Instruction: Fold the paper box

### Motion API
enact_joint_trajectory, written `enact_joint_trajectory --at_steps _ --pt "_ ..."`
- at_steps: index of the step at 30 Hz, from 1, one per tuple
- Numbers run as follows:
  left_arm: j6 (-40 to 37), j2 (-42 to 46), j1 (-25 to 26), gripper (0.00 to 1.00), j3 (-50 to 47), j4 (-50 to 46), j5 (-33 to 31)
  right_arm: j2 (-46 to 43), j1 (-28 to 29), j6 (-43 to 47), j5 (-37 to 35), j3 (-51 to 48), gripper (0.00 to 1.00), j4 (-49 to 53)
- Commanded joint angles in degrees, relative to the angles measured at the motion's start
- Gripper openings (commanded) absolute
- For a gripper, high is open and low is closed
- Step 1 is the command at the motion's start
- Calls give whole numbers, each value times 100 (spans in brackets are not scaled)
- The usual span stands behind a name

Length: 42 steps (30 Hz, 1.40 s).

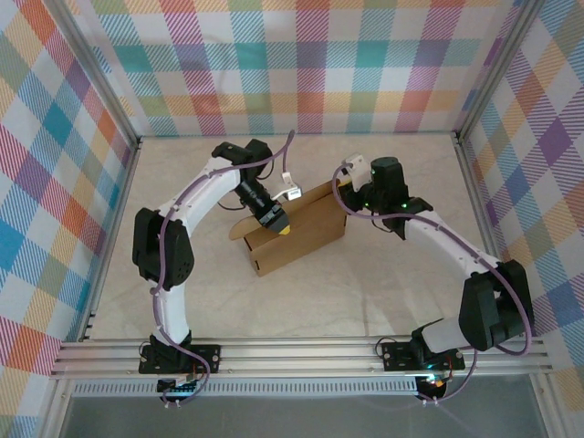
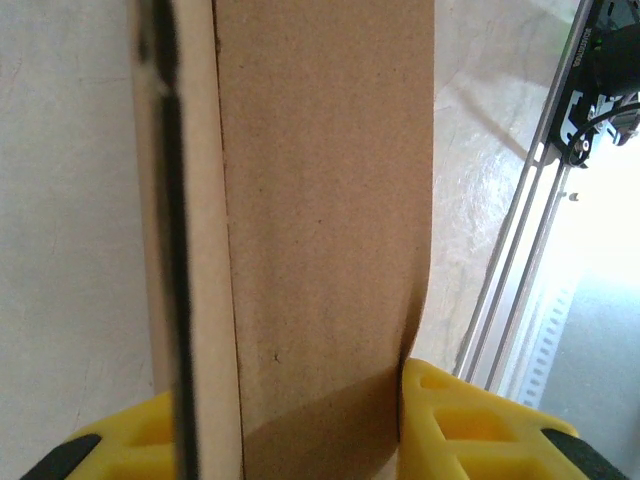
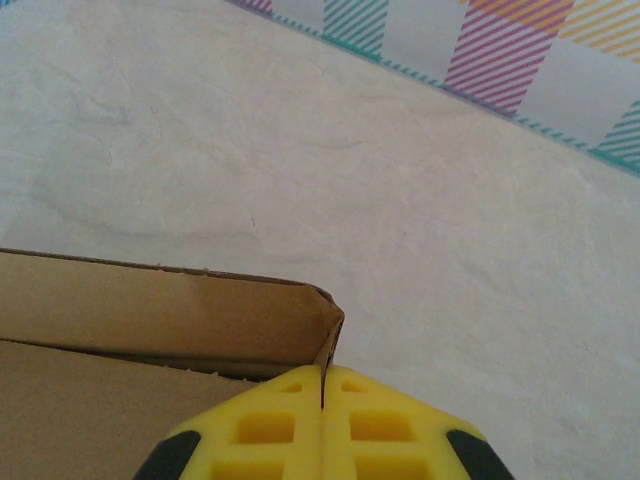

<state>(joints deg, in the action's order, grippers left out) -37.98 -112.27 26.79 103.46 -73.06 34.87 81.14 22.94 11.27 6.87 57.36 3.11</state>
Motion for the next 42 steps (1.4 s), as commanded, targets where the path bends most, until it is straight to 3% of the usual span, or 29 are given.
enact_joint_trajectory --at_steps 1,17,21,27,36,42 --pt "-159 -352 -16 28 45 31 -121 165 132 59 719 -499 0 378" --pt "280 -314 126 36 143 300 -461 -230 457 5 -75 -1192 0 -180" --pt "406 -192 250 51 104 435 -637 -200 548 3 -300 -1120 0 -196" --pt "623 101 380 58 -110 780 -915 -224 674 16 -755 -1145 0 -318" --pt "824 428 494 98 -158 1004 -1048 -250 764 113 -1022 -1109 0 -280" --pt "1025 739 503 100 -220 1382 -1030 -239 807 165 -1239 -1091 0 -275"
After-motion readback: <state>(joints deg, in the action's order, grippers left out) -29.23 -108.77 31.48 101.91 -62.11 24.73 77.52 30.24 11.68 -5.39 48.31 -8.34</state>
